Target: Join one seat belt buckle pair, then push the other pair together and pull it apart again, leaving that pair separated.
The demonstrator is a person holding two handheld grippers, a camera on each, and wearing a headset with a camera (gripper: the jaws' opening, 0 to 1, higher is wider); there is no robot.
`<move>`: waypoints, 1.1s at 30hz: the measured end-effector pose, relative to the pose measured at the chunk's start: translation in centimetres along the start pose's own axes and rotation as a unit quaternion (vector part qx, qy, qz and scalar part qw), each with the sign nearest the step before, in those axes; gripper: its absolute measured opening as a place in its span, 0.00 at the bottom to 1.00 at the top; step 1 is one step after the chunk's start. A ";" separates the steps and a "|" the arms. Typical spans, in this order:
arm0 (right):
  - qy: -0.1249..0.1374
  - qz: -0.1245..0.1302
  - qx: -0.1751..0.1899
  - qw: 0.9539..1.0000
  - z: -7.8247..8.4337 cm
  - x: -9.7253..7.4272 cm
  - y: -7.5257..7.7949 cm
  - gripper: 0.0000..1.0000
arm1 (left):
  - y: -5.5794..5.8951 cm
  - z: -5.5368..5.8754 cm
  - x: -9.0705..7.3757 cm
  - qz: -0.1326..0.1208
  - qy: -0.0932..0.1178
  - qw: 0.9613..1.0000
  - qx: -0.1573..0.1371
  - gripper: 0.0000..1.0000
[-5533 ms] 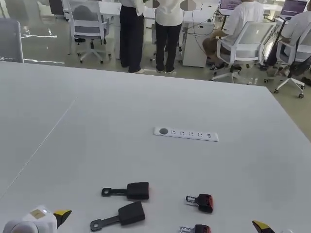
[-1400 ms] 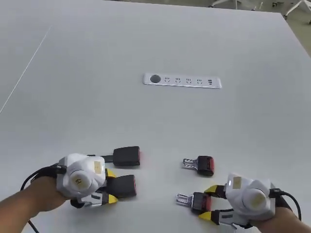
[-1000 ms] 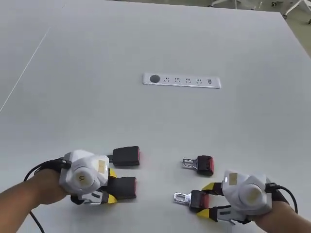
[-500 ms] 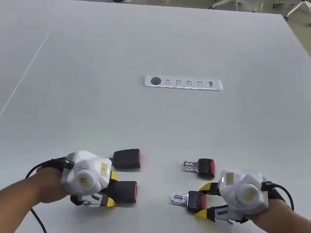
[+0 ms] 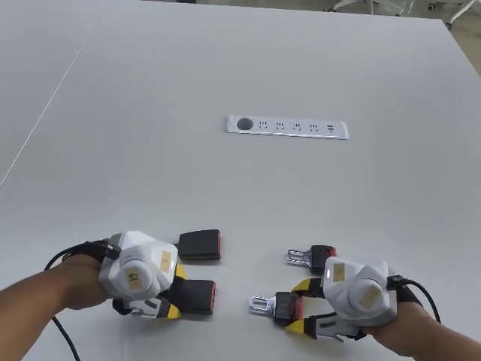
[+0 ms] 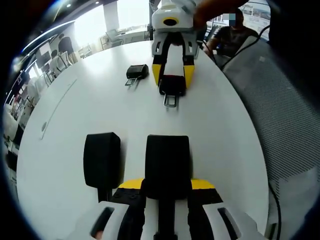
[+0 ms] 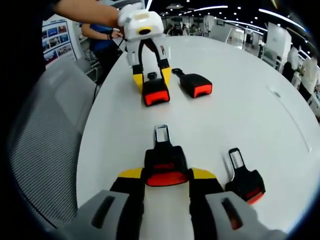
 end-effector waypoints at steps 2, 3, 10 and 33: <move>0.004 -0.002 -0.001 1.000 -0.3 0.2 0.0 0.35 | 0.0 0.1 0.0 0.000 0.000 1.000 -0.001 0.33; 0.006 -0.002 -0.003 1.000 -0.4 0.3 0.0 0.35 | 0.0 0.1 0.0 0.000 0.001 1.000 -0.001 0.33; 0.023 -0.004 -0.012 1.000 -1.5 1.0 0.2 0.34 | 0.0 0.1 0.0 0.000 0.000 1.000 -0.003 0.33; 0.074 -0.022 -0.054 0.996 -5.8 4.4 0.3 0.34 | 0.1 -0.1 0.1 0.002 -0.018 1.000 0.009 0.33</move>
Point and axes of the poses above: the centre of the closed fingertips' face, and the gripper's own axes: x roughly forward along the fingers, y roughly to its right, z roughly out of its underside, the point moved 1 cm from there along -x, roughly backward along the fingers, and after that the axes turned 12 degrees about -z, right-handed, at the moved point
